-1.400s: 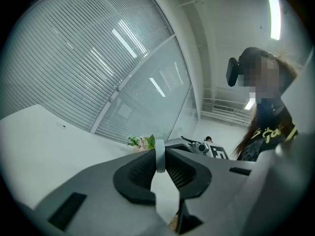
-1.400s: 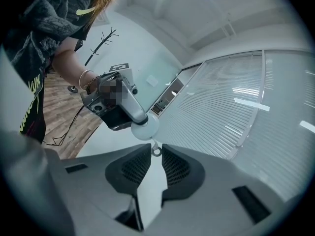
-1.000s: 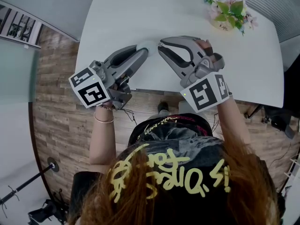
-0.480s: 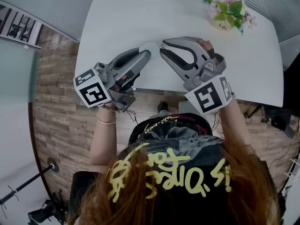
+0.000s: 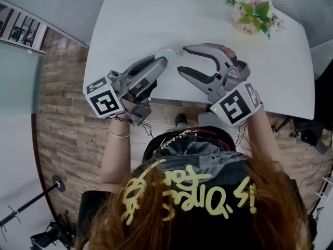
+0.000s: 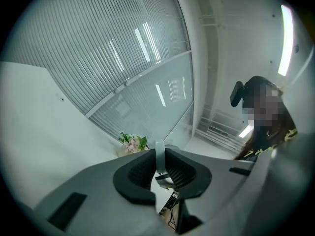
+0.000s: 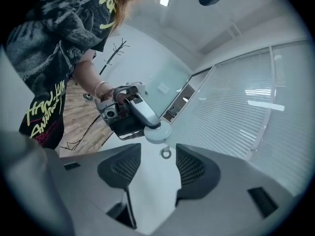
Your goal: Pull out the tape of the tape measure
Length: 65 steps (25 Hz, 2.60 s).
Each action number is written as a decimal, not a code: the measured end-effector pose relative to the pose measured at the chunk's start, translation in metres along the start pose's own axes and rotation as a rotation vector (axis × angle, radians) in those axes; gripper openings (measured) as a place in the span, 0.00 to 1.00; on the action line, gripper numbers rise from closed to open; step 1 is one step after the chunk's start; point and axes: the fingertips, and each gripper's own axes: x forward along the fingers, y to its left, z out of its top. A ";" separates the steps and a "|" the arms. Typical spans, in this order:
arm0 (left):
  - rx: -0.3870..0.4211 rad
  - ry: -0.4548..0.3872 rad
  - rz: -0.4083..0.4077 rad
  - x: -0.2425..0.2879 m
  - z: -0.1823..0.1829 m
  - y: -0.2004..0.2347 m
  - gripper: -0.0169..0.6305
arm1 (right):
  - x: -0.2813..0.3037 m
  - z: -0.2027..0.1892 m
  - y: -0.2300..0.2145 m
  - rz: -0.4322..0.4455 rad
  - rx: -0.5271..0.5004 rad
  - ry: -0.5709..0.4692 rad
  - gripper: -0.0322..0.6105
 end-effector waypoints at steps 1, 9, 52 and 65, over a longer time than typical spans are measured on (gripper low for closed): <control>-0.007 0.003 0.001 0.000 -0.002 0.001 0.12 | 0.001 0.000 0.002 0.014 0.020 -0.010 0.39; -0.027 0.058 -0.011 0.006 -0.017 0.002 0.12 | 0.011 0.009 0.008 0.085 0.029 -0.032 0.43; 0.331 0.078 0.279 -0.012 -0.022 0.035 0.27 | 0.035 -0.053 -0.001 -0.015 0.180 0.131 0.40; 0.321 0.077 0.312 -0.023 -0.024 0.036 0.22 | 0.057 -0.112 0.039 0.080 0.354 0.318 0.40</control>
